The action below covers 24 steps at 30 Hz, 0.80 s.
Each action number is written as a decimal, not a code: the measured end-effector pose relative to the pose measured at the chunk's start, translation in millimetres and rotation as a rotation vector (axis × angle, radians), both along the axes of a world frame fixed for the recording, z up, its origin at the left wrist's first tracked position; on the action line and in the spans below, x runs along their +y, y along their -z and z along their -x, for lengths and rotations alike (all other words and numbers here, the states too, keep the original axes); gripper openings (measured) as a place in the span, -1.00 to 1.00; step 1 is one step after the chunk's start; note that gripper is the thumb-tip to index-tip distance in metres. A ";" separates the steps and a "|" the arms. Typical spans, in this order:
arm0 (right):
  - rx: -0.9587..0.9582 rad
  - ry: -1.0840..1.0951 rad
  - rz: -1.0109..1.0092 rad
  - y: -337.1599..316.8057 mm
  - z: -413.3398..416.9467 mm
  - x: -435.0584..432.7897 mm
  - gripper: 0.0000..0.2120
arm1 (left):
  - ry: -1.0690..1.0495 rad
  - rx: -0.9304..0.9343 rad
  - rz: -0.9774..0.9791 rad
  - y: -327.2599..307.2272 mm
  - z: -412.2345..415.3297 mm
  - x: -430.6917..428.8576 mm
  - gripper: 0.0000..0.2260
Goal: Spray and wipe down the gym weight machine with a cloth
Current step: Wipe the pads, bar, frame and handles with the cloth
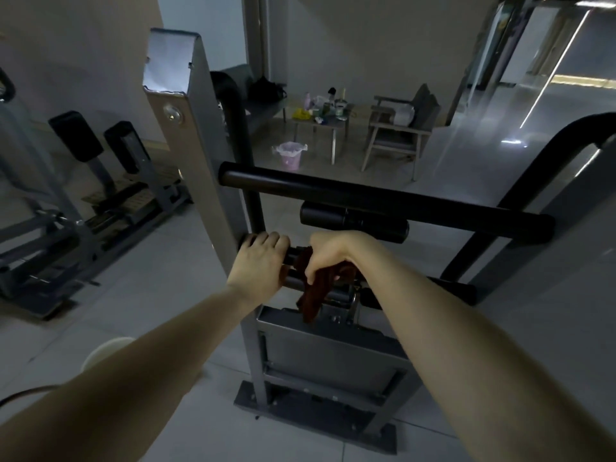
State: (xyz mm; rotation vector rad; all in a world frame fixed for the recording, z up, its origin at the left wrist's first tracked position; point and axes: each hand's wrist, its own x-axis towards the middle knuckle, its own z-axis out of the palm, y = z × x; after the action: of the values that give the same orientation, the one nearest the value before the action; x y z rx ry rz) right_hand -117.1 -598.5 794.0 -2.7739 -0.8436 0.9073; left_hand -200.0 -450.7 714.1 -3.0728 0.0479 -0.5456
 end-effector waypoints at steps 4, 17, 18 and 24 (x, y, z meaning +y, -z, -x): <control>0.057 0.009 -0.026 -2.3 -0.5 -4.7 -0.78 | -0.009 -0.018 -0.025 0.6 1.2 3.2 -0.73; -1.093 -0.173 -0.130 61.5 37.8 -78.2 -0.74 | -0.093 -0.077 0.101 5.1 -1.3 -10.8 -0.82; -0.934 -0.151 -0.152 51.0 32.5 -75.8 -0.79 | -0.092 -0.075 0.101 5.2 -2.4 -10.7 -0.82; 0.171 0.047 -0.192 5.8 -21.8 -72.0 -0.61 | -0.060 -0.076 0.057 7.5 -4.0 -6.3 -0.79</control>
State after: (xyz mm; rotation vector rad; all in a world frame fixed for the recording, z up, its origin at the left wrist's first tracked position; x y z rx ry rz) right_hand -95.3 -670.4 788.2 -2.5020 -0.7889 0.9822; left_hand -196.0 -457.1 706.6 -3.0930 -0.0622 -0.6713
